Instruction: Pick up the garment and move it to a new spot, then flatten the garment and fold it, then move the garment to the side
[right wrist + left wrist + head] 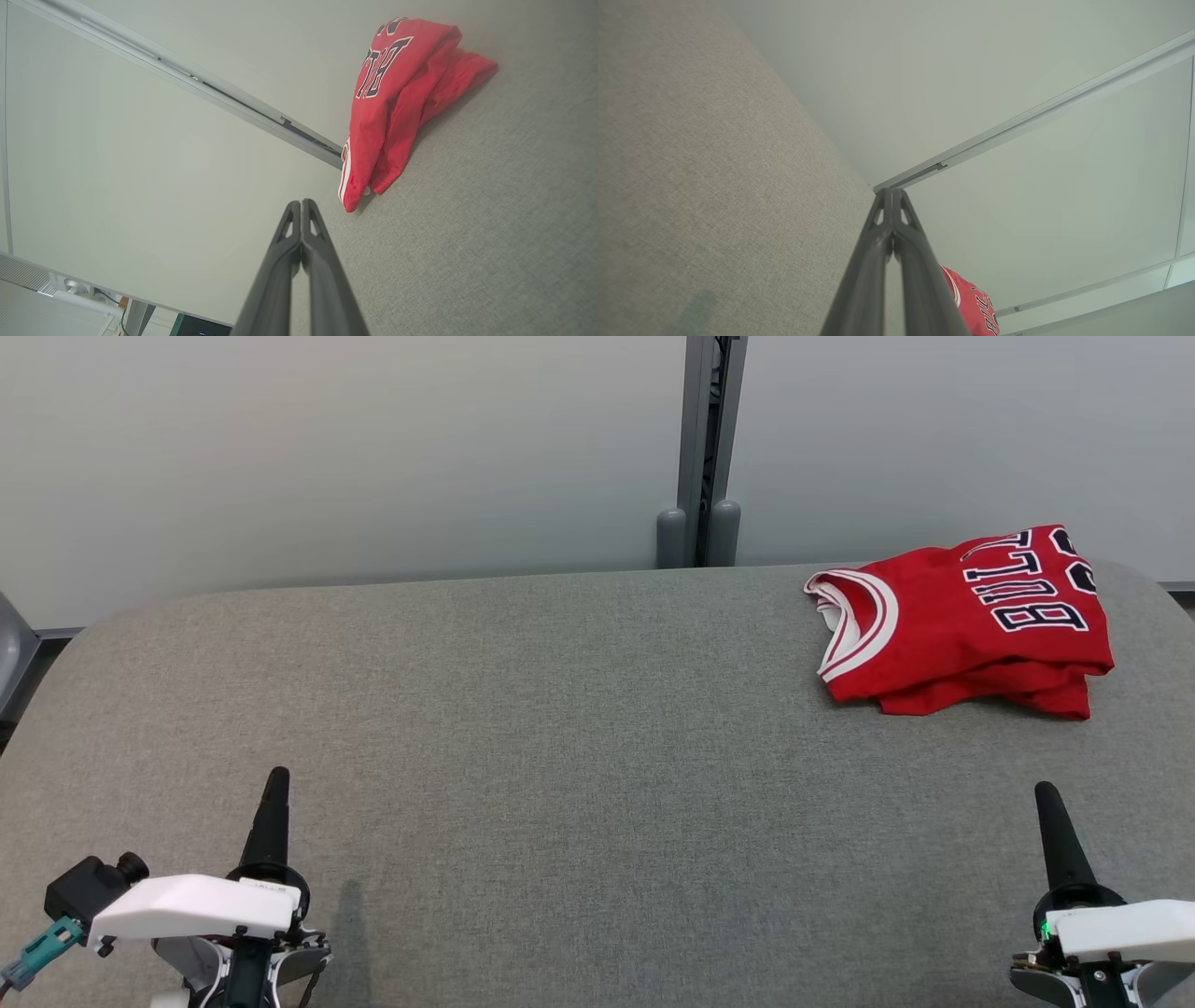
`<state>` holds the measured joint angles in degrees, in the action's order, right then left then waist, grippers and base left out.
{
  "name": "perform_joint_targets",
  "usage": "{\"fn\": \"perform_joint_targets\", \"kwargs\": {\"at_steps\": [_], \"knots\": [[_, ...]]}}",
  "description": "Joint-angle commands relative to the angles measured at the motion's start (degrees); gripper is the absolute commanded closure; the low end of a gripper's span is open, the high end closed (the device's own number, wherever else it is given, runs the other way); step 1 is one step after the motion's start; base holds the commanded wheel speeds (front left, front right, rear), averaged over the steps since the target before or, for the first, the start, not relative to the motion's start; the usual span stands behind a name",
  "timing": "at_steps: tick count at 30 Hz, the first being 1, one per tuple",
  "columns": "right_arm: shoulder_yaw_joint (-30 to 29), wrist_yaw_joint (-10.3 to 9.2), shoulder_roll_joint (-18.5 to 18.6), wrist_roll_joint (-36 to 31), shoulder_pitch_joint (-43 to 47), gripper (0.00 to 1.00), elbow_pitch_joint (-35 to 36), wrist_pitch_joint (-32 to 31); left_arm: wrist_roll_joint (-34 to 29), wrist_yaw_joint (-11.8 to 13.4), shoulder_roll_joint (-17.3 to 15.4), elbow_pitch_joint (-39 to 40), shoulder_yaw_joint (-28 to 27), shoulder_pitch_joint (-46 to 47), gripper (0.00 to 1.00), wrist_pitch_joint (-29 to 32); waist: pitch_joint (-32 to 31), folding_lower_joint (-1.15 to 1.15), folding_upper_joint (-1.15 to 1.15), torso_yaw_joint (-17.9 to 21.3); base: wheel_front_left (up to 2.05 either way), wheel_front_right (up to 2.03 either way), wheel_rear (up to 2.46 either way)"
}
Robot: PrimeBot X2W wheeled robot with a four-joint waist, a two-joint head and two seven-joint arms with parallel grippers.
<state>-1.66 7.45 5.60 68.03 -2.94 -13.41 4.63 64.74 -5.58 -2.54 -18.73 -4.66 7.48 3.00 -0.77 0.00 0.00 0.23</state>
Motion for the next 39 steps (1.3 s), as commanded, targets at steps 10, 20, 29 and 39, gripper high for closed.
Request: {"fn": "perform_joint_targets", "kwargs": {"at_steps": [10,20,29,39], "knots": [[-1.3,0.06,-0.4,5.7,-1.4,1.00,0.7,-1.2,6.1,-0.8,-0.3,-0.9,-0.9,3.4,1.00,2.0,0.1,0.00,0.00,0.0,0.00,0.00,0.00],[-2.2,0.07,-0.8,10.2,-1.7,1.00,0.7,-2.3,10.9,-1.1,-0.4,-2.0,-1.4,4.8,1.00,3.8,0.3,0.00,0.00,-0.1,0.00,0.00,0.00],[-2.8,0.07,-1.3,13.5,-1.9,1.00,0.7,-3.0,14.5,-1.3,-0.4,-2.8,-1.7,5.9,1.00,5.1,0.4,0.00,0.00,-0.1,0.00,0.00,0.00],[-3.5,0.08,-1.9,17.8,-2.3,1.00,0.7,-3.9,19.1,-1.6,-0.4,-3.9,-2.2,7.2,1.00,6.7,0.6,0.00,0.00,-0.1,0.00,0.00,0.00]]}}
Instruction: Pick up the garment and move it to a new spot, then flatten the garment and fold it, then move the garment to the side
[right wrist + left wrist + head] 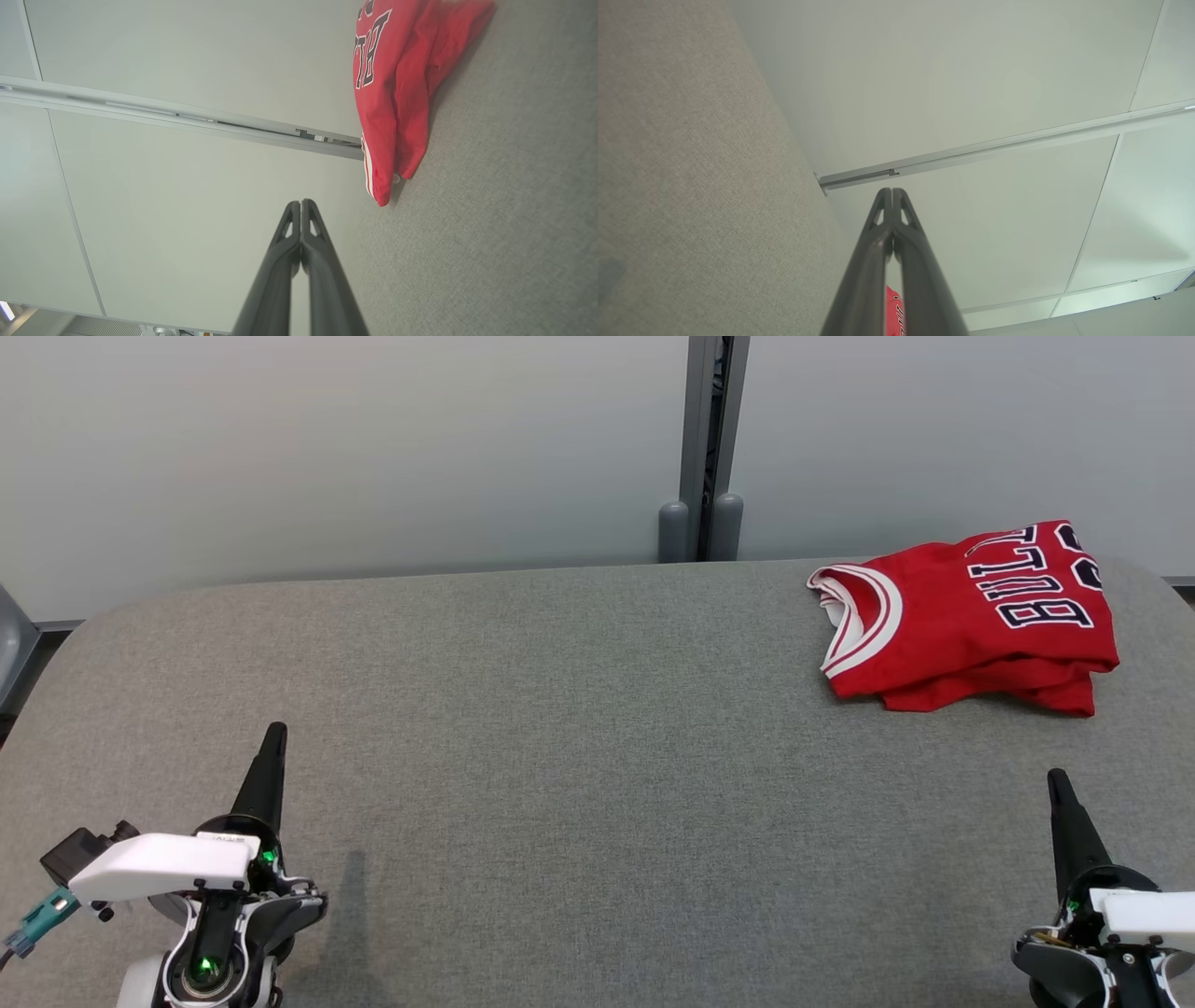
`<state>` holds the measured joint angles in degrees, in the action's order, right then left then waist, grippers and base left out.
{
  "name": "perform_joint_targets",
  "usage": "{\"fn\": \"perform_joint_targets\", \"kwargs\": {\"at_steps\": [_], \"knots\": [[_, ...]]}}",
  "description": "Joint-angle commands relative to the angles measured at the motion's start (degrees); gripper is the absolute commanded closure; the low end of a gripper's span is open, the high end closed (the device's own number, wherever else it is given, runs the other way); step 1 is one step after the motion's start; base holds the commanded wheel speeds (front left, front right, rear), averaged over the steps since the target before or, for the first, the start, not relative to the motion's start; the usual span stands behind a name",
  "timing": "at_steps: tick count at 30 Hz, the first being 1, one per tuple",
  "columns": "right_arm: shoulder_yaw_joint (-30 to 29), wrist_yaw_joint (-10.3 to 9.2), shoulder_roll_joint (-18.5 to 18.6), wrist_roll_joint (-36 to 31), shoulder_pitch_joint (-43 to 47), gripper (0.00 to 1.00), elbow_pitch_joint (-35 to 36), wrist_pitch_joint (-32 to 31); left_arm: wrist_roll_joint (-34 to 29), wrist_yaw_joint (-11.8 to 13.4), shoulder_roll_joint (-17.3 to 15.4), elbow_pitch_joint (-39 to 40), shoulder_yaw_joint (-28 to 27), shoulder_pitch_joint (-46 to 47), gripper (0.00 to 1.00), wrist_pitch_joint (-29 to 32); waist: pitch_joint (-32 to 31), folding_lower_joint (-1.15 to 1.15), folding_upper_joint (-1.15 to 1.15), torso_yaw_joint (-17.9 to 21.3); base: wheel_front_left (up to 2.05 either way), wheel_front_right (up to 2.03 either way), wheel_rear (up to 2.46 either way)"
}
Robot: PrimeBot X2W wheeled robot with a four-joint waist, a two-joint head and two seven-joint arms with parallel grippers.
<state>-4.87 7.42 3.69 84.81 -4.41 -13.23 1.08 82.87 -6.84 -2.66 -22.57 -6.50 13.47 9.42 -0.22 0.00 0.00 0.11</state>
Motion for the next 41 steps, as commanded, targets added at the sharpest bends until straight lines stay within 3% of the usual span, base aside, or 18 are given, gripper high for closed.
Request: {"fn": "perform_joint_targets", "kwargs": {"at_steps": [1,21,41], "knots": [[-0.3,0.11,0.0,1.3,-0.8,1.00,0.5,-0.4,1.4,-0.4,-0.3,-0.2,-0.4,1.5,1.00,0.5,0.0,0.00,0.00,0.0,0.00,0.00,0.00],[-1.5,0.12,-0.8,8.0,-1.2,1.00,0.4,-1.9,8.6,-0.8,-0.3,-1.9,-1.1,3.7,1.00,3.1,0.3,0.00,0.00,-0.1,0.00,0.00,0.00],[-1.4,0.12,-0.7,7.8,-1.2,1.00,0.4,-1.8,8.2,-0.8,-0.3,-1.8,-1.1,3.7,1.00,3.0,0.3,0.00,0.00,-0.1,0.00,0.00,0.00]]}}
